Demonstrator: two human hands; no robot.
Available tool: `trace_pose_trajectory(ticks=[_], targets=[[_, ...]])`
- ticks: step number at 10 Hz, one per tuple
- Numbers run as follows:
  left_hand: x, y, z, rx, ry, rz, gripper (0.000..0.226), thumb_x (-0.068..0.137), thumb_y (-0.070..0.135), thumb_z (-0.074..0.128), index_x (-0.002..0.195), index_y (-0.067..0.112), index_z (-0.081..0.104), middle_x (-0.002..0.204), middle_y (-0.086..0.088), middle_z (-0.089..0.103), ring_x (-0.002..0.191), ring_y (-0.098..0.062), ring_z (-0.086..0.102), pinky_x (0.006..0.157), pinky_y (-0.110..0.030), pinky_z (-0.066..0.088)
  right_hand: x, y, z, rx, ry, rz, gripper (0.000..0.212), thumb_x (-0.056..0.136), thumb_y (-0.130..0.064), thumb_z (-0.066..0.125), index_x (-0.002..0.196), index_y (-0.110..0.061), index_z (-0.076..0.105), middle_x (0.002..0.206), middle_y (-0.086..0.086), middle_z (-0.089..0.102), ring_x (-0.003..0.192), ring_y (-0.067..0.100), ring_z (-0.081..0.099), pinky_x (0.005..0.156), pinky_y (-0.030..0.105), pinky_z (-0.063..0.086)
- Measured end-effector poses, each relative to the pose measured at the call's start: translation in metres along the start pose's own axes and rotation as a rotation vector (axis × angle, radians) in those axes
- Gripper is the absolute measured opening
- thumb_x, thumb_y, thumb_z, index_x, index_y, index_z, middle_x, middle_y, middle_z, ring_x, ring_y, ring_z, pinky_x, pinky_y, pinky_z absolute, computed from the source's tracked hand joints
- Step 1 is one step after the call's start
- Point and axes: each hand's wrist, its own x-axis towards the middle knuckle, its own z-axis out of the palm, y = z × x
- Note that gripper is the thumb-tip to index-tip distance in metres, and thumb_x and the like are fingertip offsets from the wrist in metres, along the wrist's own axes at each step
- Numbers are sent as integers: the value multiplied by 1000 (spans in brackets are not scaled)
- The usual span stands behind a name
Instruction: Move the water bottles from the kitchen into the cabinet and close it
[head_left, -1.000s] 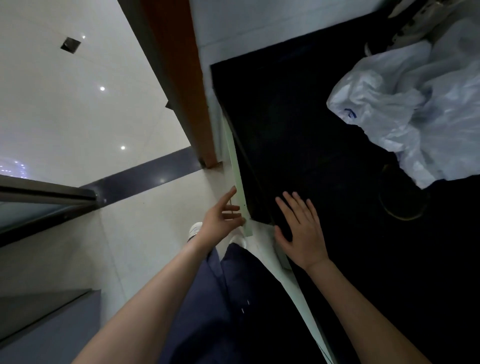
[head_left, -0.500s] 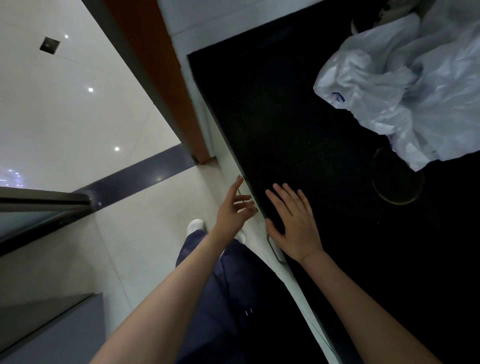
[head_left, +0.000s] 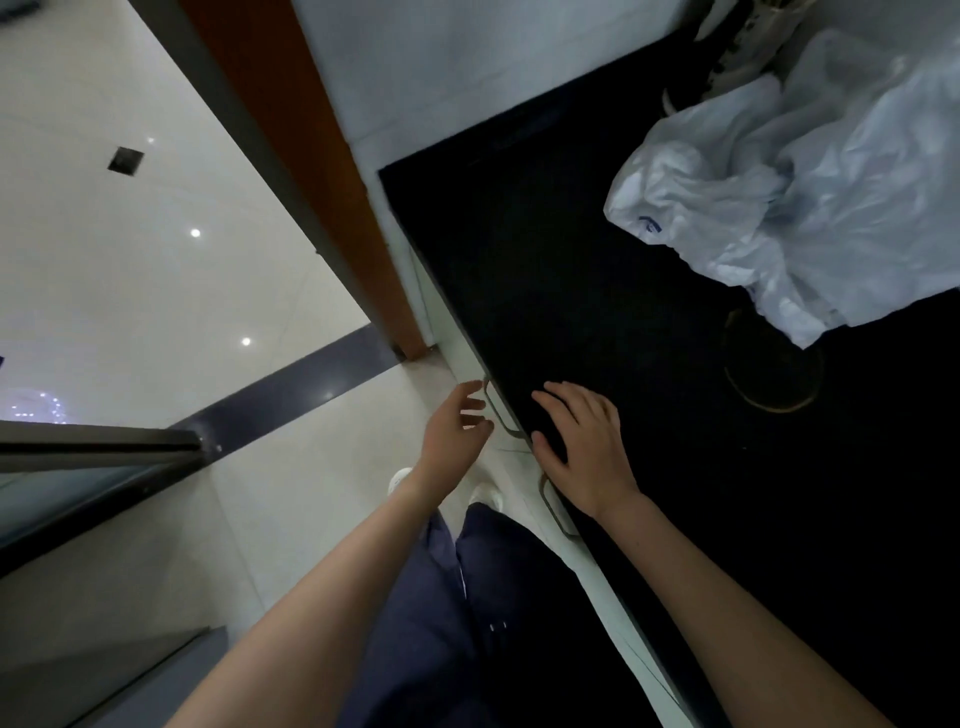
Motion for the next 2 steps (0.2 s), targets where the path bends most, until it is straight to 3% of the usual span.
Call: trace_pose_trajectory(ticks=[2], targets=[[-18,67,-45,384,63,354,41,94,22,60,134,17,53,125,-1,59,111,-15,57,93,-24,44,9,-21,-39,41,122,86,50,93,-41,43,135,-17,53,136,2,52,129,18,45,108,41,40]])
